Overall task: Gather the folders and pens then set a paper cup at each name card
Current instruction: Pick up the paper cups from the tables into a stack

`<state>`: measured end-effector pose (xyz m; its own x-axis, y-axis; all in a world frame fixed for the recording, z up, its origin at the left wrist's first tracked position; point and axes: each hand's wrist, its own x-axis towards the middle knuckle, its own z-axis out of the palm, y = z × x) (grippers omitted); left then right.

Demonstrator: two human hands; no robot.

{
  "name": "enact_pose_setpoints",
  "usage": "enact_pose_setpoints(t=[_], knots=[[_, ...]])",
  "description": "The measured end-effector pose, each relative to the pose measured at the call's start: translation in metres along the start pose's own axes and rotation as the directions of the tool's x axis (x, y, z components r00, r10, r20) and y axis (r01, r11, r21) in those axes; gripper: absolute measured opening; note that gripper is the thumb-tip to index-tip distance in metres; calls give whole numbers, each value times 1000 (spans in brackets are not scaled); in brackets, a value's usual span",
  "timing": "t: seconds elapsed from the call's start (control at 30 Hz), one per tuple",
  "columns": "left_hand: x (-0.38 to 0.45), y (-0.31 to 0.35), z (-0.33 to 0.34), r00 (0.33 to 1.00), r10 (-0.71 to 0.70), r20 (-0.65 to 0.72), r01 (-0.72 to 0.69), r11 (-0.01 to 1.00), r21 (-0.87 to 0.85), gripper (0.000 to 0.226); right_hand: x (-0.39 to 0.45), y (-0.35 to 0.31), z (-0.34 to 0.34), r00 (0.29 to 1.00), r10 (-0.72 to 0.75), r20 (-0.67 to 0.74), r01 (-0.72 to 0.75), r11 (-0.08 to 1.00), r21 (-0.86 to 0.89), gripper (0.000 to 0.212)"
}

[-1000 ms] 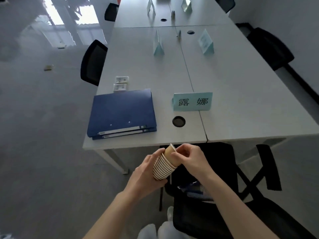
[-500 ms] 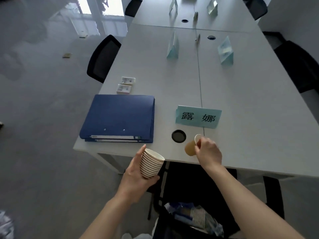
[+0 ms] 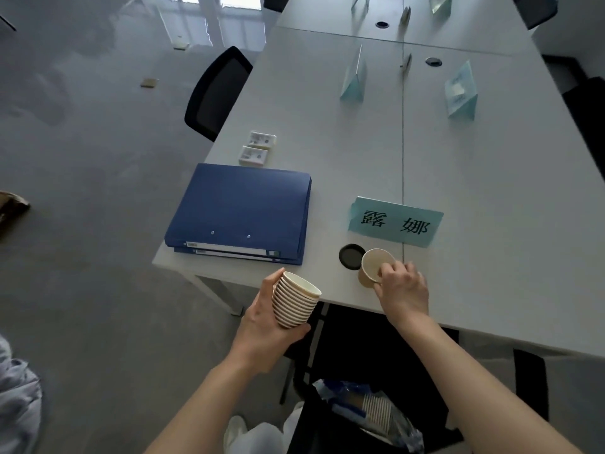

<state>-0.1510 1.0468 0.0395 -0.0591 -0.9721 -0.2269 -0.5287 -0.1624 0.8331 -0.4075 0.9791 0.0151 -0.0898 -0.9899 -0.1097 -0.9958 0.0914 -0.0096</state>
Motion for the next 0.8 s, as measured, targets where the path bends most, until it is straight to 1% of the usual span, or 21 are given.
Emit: enact_pose_setpoints(t=[0.1,0.17,0.2,0.27,0.33,0.4,0.47,0.57,0.63,0.73,0.8], knots=[[-2,-6,-9,1000,-10,-13,10,1000,-17,94,-5,-14,-12,998,9,-60,-5,998,64,30],[-2,-12,-19,1000,-12,-26,12,1000,-28,93,-8,-38,-26,997,-34,-72,48,978,204,29],[-2,-15,-24,999,-13,-31,12,1000,-28,92,-10,-52,-35,995,-72,-71,90,948,306,27],[-4,-26,-41,999,-11,-42,9,999,-35,92,-18,-93,-55,982,-172,-73,186,847,498,20],[-6,-36,-60,999,-17,-43,15,999,-36,92,-29,-137,-74,956,-292,-33,251,751,611,17],[-9,-50,-82,999,-30,-43,28,998,-48,91,-39,-183,-84,908,-410,82,262,711,653,21],[-12,-63,-109,998,-29,-63,25,998,-55,88,-46,-224,-85,865,-475,163,263,705,659,24],[-17,-86,-158,996,-22,-84,22,1000,-3,83,-54,-279,-87,858,-476,194,233,697,678,20],[-24,-108,-201,995,-24,-97,27,999,28,86,-59,-324,-90,851,-476,222,216,703,678,16],[-29,-142,-259,995,-37,-97,43,997,63,85,-66,-391,-91,846,-481,230,205,691,693,15],[-29,-158,-288,993,-62,-99,70,994,80,88,-68,-425,-91,855,-465,229,186,688,702,14]])
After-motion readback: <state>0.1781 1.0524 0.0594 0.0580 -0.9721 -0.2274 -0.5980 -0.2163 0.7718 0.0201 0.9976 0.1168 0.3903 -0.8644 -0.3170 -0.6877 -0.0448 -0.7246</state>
